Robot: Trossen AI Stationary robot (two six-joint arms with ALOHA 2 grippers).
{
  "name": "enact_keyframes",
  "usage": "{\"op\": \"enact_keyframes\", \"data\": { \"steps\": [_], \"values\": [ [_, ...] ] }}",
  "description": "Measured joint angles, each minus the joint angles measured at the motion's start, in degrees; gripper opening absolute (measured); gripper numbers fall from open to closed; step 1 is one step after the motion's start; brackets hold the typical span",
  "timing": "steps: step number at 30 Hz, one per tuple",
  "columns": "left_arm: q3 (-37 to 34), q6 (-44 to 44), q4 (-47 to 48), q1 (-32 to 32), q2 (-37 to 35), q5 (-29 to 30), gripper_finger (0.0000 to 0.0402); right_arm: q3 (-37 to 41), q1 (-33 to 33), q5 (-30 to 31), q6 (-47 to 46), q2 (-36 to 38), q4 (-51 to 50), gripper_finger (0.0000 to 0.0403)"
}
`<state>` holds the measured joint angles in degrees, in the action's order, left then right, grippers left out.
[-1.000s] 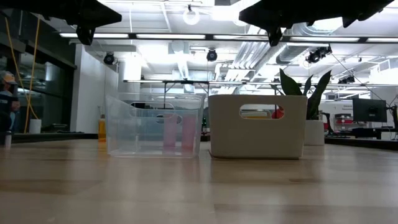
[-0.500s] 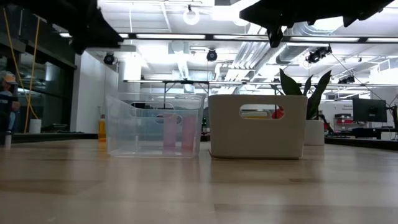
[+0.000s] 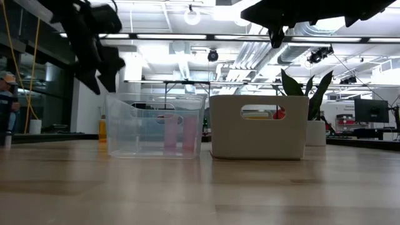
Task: Pick and place medicine bottles into bin by pill shape (circle, oval)
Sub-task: Put the large orange pill bottle into the gray bin
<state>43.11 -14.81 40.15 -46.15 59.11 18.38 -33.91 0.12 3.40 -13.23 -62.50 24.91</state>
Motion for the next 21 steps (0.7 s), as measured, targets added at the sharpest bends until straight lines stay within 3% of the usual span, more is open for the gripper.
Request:
{"op": "enact_keyframes", "data": {
  "steps": [9,21],
  "values": [
    [1.2,-4.8,-3.3,-5.8,9.7,-8.7,0.0321,0.0,0.0,0.0,-0.7,0.0,-0.5,0.0000],
    [1.2,-14.3,-5.3,-9.9,14.5,-8.7,0.0321,0.0,0.0,0.0,-0.9,0.0,-1.6,0.0000]
  ]
}}
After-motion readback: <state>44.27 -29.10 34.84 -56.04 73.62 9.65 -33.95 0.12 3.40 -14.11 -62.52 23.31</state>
